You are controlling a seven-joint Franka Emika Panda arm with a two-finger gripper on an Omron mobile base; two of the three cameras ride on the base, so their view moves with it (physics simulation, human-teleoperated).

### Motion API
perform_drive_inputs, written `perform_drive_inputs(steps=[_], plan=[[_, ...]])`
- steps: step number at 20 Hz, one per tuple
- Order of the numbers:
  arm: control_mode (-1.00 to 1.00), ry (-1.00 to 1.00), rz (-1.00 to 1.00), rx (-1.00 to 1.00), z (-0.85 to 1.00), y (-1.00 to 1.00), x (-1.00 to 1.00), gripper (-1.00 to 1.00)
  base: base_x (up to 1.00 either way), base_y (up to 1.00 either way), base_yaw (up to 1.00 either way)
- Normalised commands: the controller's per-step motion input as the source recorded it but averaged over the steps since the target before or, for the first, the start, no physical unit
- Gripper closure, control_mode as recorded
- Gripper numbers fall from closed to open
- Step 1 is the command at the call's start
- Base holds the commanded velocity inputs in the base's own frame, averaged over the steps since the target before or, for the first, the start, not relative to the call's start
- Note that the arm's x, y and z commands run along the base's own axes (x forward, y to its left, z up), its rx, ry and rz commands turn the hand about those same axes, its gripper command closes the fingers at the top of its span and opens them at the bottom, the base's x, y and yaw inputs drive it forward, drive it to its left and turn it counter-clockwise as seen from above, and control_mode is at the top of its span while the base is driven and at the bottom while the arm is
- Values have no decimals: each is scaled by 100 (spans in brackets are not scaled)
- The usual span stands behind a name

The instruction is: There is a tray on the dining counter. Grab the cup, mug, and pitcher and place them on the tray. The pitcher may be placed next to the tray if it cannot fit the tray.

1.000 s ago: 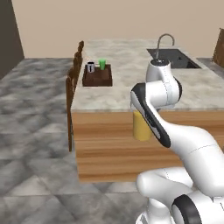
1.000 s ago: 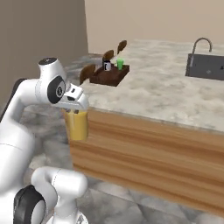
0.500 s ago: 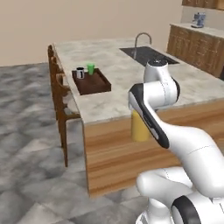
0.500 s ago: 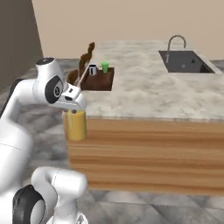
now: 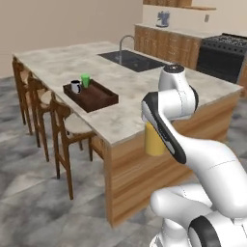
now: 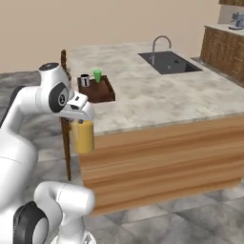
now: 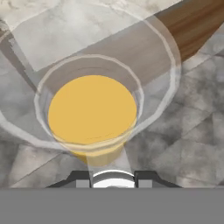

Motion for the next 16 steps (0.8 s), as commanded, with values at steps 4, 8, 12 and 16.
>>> perform_drive_inputs(steps=[4, 8, 12, 16], plan=[[100, 0, 0, 0, 0, 0, 0, 100, 27, 100, -51], [100, 0, 0, 0, 0, 0, 0, 100, 39, 100, -48], [100, 0, 0, 0, 0, 0, 0, 100, 50, 100, -44], [100, 0, 0, 0, 0, 0, 0, 100, 44, 100, -37]])
